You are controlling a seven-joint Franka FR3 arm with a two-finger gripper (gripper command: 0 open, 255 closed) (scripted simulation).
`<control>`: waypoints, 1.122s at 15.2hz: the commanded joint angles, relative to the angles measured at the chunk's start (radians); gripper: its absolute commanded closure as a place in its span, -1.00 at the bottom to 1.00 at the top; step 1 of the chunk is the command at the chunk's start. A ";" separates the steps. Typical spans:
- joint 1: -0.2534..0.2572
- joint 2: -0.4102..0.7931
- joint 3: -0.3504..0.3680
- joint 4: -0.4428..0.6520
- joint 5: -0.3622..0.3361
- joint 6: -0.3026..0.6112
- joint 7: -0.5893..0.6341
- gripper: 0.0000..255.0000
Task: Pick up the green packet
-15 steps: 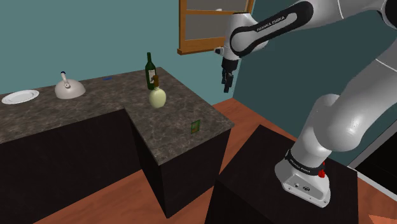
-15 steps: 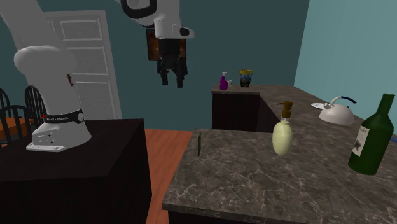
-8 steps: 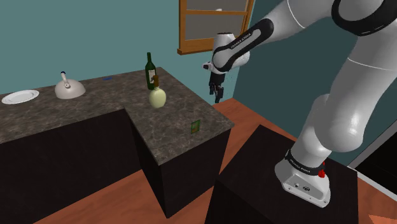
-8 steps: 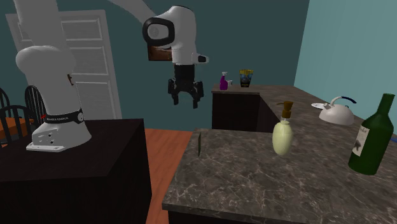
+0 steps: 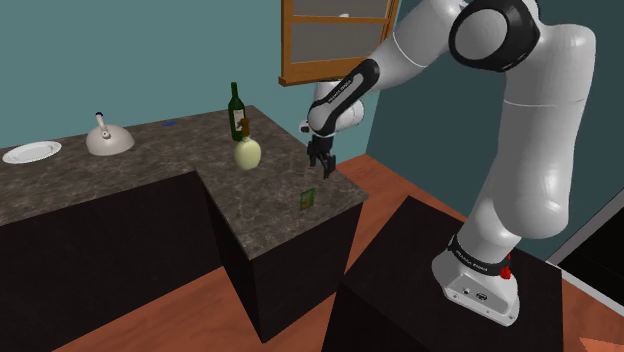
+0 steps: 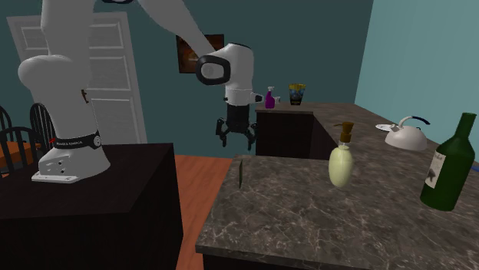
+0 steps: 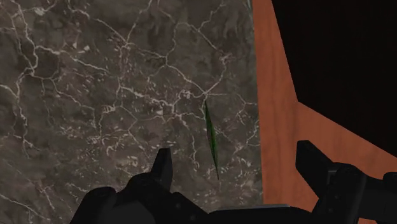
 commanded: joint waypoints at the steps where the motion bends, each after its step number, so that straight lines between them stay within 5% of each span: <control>1: -0.015 0.075 0.032 0.038 0.024 0.026 -0.079 -1.00; 12: -0.043 0.213 0.080 0.085 0.063 0.110 -0.148 -1.00; 13: -0.043 0.214 0.080 0.087 0.063 0.108 -0.148 1.00; 17: -0.042 0.213 0.080 0.086 0.062 0.108 -0.147 1.00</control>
